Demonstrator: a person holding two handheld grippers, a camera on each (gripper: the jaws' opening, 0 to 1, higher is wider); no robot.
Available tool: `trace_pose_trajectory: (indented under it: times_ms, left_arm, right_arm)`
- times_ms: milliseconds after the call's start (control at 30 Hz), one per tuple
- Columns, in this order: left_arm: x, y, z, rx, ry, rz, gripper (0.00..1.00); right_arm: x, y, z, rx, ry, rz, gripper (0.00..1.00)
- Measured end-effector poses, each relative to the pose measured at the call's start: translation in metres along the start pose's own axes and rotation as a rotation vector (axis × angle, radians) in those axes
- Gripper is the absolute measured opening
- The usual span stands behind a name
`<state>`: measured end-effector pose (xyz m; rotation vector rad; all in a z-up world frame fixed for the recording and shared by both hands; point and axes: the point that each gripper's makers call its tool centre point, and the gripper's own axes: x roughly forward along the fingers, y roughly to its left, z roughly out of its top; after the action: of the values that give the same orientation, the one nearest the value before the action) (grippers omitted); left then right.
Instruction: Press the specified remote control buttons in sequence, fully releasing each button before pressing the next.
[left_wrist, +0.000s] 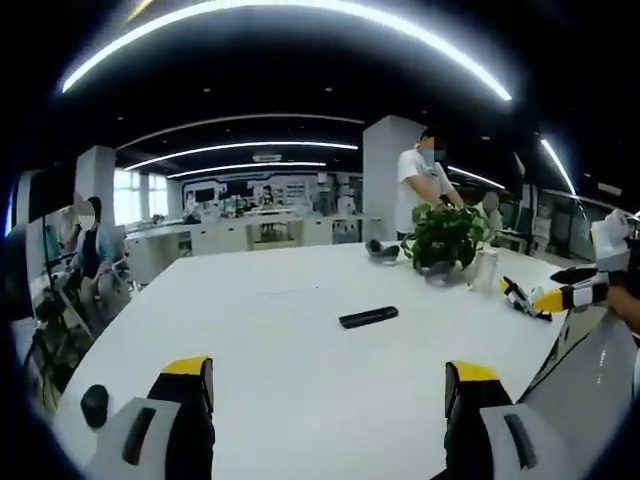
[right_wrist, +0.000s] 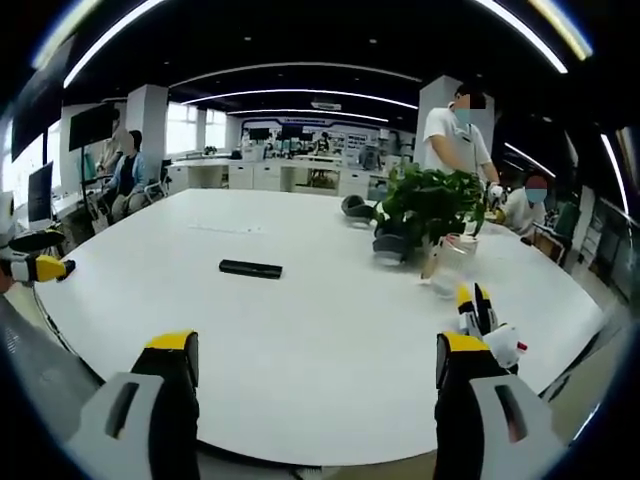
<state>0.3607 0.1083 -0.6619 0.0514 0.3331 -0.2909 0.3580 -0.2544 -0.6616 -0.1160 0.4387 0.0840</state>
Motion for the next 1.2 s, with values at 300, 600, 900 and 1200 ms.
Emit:
trace_pose_trajectory:
  times_ms: [300, 600, 900, 1200]
  left_arm:
    - [0.003, 0.003, -0.006, 0.067, 0.033, 0.027, 1.00]
    - [0.002, 0.006, -0.005, 0.078, 0.027, 0.049, 1.00]
    - [0.001, -0.006, -0.003, 0.144, 0.032, 0.014, 1.00]
    - [0.001, -0.010, -0.003, 0.147, 0.031, -0.012, 1.00]
  right_arm:
    - [0.002, 0.000, -0.006, -0.001, 0.033, 0.001, 1.00]
    - [0.002, 0.000, -0.007, -0.019, 0.038, -0.005, 1.00]
    - [0.001, 0.000, -0.005, -0.017, 0.028, -0.007, 1.00]
    - [0.001, 0.000, -0.006, -0.011, 0.031, -0.004, 1.00]
